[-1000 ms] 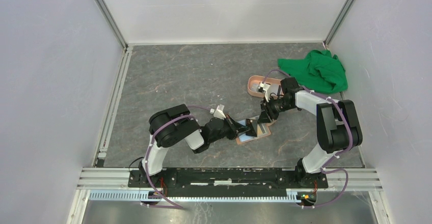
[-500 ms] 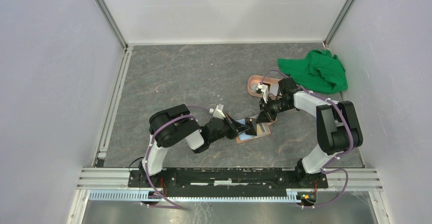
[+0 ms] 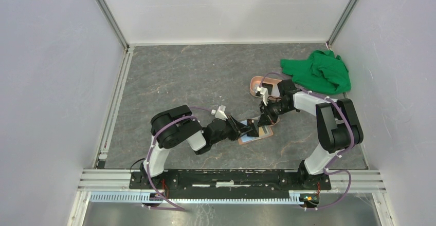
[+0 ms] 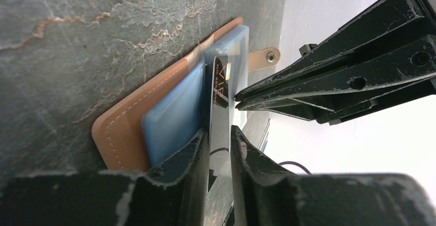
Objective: Put the credit cards into the card holder
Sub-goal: Insert the credit card into the card holder.
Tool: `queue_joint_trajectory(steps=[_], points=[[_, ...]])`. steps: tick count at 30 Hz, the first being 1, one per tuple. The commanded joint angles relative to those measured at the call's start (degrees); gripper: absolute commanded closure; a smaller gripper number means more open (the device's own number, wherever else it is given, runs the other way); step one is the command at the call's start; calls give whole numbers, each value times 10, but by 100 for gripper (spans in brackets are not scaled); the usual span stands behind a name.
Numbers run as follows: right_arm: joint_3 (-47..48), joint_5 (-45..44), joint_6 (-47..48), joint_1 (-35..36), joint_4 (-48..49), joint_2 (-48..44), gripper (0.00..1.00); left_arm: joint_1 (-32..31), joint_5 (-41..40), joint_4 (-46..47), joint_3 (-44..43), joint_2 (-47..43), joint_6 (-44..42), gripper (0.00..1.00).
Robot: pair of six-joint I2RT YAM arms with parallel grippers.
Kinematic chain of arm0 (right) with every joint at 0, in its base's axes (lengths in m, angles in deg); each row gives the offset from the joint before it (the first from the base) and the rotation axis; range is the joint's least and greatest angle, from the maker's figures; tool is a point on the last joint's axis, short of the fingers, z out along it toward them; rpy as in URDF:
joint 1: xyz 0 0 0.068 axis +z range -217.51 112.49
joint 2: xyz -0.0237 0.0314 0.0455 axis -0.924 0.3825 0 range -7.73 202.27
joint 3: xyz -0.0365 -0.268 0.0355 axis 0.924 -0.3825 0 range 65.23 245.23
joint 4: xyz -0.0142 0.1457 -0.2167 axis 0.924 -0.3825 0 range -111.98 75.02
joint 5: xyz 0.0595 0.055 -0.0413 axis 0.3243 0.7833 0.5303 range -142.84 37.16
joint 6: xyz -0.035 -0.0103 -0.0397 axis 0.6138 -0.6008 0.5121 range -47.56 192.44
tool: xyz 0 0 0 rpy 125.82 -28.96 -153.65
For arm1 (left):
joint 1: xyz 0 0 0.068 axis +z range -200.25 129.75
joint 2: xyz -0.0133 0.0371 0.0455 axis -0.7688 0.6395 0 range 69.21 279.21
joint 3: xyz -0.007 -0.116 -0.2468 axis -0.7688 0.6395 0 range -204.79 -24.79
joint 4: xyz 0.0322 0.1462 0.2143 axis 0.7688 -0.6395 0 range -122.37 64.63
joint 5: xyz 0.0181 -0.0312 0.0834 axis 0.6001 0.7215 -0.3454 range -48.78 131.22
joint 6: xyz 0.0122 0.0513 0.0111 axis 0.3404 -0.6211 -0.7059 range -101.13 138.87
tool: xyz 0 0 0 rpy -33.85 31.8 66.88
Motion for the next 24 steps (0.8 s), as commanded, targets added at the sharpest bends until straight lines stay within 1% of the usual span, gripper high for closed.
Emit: queue_joint_trajectory(steps=[1,5,7,18,21,24], points=[[8,-51,0,5,5,15,88,4,7,-38,-10,-16,-32,67],[8,-54,-1,5,4,18,89,17,39,-78,-23,-24,-55,56],[9,-55,-1,5,4,20,89,28,58,-92,-29,-25,-65,55],[11,-57,-2,7,2,23,89,84,158,-170,-53,-40,-127,59],[11,-58,-1,8,2,24,89,94,180,-212,-73,-42,-148,60],[11,-58,-1,8,2,24,89,100,202,-227,-92,-33,-156,63]])
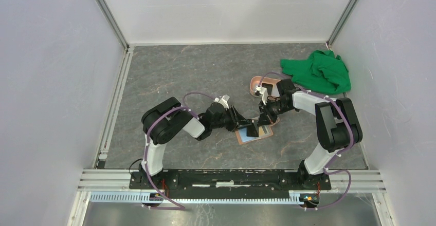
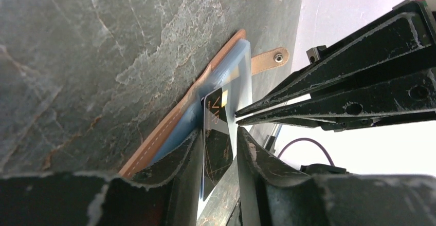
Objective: Put the credit cards into the card holder
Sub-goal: Insert the credit card into the card holder.
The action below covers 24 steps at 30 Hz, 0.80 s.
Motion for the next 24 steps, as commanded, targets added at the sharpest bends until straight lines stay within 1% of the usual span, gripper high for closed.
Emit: queue_joint_trajectory(steps=[1,5,11,14,16,19,24], points=[[4,-53,9,5,5,17,89,12,34,-77,-29,1,-63,64],[4,-54,9,5,5,16,89,12,51,-86,-45,15,-64,72],[5,-48,11,5,3,14,88,12,37,-59,-26,9,-43,97],[9,-27,16,5,-5,11,79,12,23,-21,-7,5,-19,98],[12,2,25,4,-15,6,75,8,12,4,7,5,0,98],[13,42,37,0,-21,-13,72,-3,-11,38,23,8,22,98],[5,60,41,-18,-15,-45,71,-19,-54,73,46,8,39,98]])
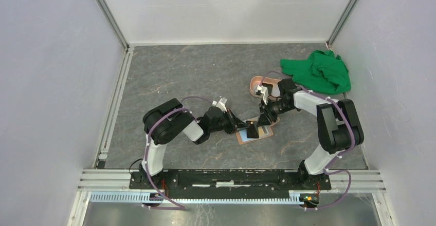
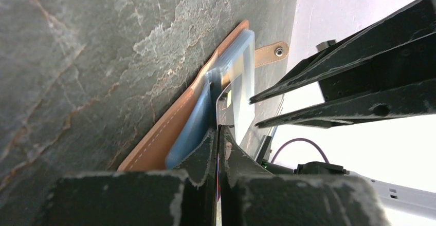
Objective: Put the credit cards into the card holder
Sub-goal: Insert the credit card into the card holder.
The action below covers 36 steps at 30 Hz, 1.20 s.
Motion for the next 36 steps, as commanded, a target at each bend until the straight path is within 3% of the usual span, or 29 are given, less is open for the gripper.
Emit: queue_joint_trajectory(steps=[1,20,36], points=[[0,24,15,-18,4,-44,71,-16,-62,37,26,0,24,98],[-5,10,6,-26,16,-64,72,-42,-182,45,48,-24,3,98],[-7,8,4,-27,18,-64,72,-89,-263,103,58,6,65,98]])
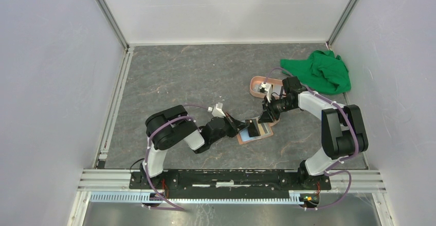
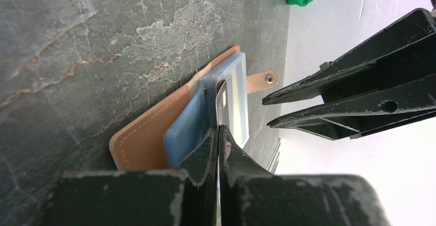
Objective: Put the credit cards into the card holder
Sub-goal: Insert the credit card into the card holder.
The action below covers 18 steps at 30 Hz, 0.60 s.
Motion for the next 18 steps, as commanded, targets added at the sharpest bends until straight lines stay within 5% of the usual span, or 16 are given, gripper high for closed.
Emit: queue_joint_trajectory(steps=[1,12,18], points=[[-2,3,2,-3,11,-18,72,-15,-54,24,9,15,27,98],[-2,-2,3,-3,9,-14,72,-48,-77,13,-11,26,35,98],[2,-29,2,-1,3,-1,72,-49,-63,-16,-21,11,18,80]])
